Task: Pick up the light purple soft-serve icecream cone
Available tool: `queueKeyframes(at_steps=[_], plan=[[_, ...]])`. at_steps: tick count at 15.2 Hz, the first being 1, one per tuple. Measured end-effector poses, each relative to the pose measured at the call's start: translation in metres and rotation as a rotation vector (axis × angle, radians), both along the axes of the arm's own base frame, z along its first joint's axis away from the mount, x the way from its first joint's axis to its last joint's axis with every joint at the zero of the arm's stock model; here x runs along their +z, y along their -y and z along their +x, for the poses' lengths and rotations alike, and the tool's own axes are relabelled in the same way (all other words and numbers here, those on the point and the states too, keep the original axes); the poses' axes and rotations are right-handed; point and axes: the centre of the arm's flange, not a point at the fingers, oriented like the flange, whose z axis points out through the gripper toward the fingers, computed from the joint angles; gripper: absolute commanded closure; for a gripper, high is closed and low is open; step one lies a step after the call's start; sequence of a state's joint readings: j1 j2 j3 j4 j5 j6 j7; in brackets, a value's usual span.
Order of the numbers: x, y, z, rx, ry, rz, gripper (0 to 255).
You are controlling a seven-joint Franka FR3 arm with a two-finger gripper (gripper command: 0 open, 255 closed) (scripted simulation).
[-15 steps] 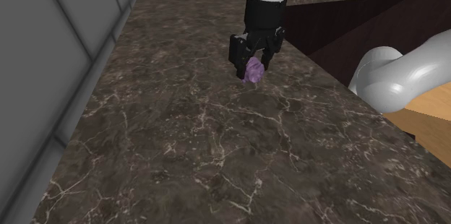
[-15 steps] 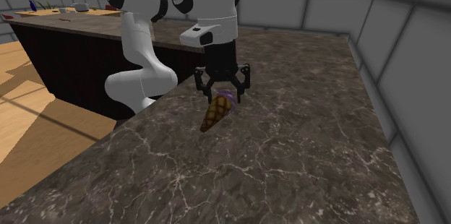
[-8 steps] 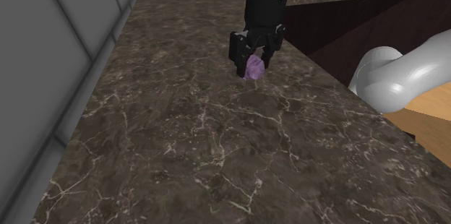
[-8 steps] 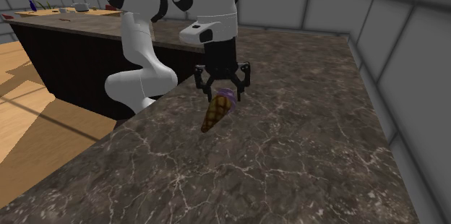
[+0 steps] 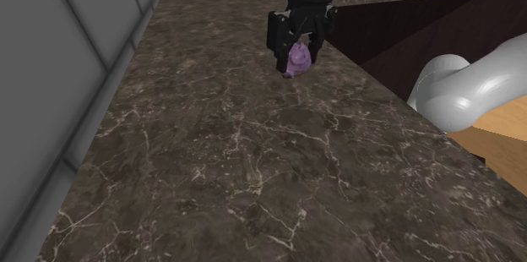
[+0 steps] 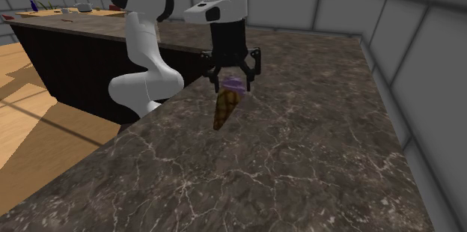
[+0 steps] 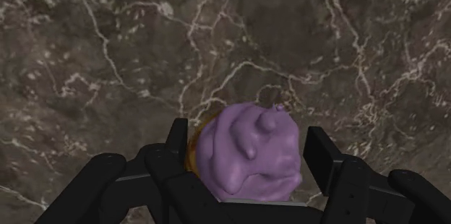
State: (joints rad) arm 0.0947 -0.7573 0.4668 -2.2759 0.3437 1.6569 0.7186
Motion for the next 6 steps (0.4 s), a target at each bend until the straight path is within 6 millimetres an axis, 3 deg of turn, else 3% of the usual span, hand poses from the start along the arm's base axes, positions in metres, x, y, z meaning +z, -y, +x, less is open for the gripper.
queueKeyframes(at_steps=[6], plan=[[0.03,0.001,0.0,0.0,0.0,0.0,255]])
